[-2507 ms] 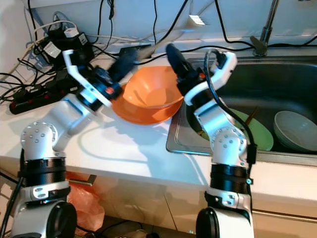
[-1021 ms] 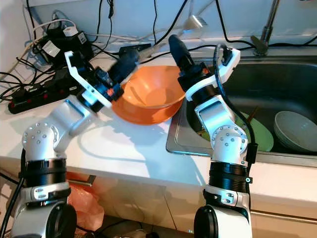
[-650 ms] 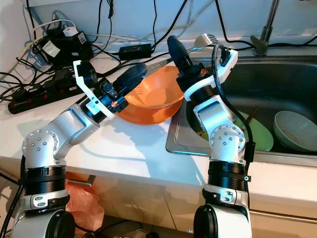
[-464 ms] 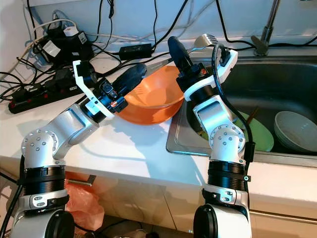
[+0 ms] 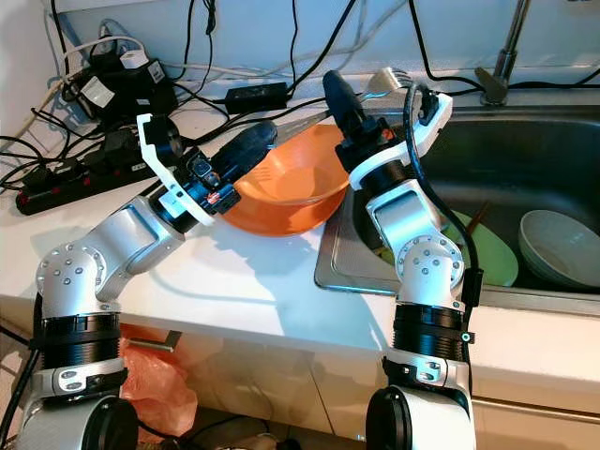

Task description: Kitchen organization

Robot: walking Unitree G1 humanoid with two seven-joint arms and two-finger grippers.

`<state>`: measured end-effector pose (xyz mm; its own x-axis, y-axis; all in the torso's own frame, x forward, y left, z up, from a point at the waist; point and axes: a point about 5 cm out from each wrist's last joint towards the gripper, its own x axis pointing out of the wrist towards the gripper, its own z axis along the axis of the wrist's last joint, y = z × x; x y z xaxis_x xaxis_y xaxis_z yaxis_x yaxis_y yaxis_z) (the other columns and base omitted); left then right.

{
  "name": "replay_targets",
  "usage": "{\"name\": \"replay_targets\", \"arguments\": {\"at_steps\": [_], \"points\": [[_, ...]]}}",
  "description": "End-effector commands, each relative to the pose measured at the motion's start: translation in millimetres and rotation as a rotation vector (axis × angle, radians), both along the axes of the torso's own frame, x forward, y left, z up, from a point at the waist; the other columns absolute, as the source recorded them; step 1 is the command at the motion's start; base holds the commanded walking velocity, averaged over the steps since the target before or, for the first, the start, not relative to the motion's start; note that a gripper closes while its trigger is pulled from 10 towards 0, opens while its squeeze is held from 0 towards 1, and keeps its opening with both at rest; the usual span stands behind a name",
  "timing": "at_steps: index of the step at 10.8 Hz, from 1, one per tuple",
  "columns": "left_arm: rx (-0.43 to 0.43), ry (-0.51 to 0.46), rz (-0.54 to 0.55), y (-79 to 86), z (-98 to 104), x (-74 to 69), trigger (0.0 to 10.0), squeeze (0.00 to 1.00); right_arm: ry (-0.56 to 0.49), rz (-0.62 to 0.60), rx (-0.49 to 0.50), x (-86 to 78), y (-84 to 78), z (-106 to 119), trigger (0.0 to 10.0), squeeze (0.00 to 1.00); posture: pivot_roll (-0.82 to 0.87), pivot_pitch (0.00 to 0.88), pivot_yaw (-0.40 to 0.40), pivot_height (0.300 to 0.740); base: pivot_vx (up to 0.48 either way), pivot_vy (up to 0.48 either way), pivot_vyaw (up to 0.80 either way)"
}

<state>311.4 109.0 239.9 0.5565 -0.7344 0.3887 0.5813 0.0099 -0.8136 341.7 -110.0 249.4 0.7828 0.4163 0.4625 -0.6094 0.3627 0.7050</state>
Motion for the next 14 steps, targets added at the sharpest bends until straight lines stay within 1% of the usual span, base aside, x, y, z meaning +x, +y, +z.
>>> {"name": "replay_targets", "arguments": {"at_steps": [1, 8, 10, 11, 12, 13, 14], "points": [[-0.015, -0.017, -0.003, 5.9, 4.7, -1.1, 0.0, 0.0, -0.02, 0.019, 0.012, 0.0, 5.2, 7.5, 0.0, 0.0, 0.11, 0.04, 0.167, 0.74, 0.0, 0.0, 0.0], [-0.019, -0.006, -0.017, 7.9, 1.6, 6.3, 0.0, 0.0, -0.01, 0.027, 0.01, 0.7, 5.5, 6.5, 0.0, 0.0, 0.11, 0.038, 0.164, 0.74, 0.0, 0.0, 0.0], [0.003, -0.006, -0.009, 7.6, -0.4, 8.0, 0.0, 0.0, -0.009, 0.025, 0.011, 1.3, 4.5, 6.7, 0.0, 0.0, 0.1, 0.037, 0.163, 0.74, 0.0, 0.0, 0.0], [0.048, -0.022, 0.007, 7.0, -2.3, 8.9, 6.0, 0.0, -0.009, 0.024, 0.011, 1.4, 4.5, 7.3, 0.0, 0.0, 0.11, 0.037, 0.161, 0.74, 0.0, 0.0, 0.0], [0.037, -0.018, -0.004, 6.4, -2.1, 8.8, 10.0, 1.0, -0.008, 0.021, 0.01, 1.7, 4.6, 7.5, 0.0, 0.0, 0.11, 0.038, 0.16, 0.74, 0.0, 0.0, 0.0], [0.038, -0.016, -0.006, 6.3, -2.4, 8.9, 10.0, 1.0, -0.005, 0.013, 0.008, 2.2, 4.2, 7.5, 0.0, 0.0, 0.11, 0.038, 0.16, 0.74, 0.0, 0.0, 0.0], [0.047, -0.007, 0.004, 7.1, -3.4, 9.7, 10.0, 1.0, 0.005, -0.024, -0.002, 4.7, 2.1, 7.0, 0.0, 0.0, 0.11, 0.038, 0.16, 0.74, 0.0, 0.0, 0.0]]}}
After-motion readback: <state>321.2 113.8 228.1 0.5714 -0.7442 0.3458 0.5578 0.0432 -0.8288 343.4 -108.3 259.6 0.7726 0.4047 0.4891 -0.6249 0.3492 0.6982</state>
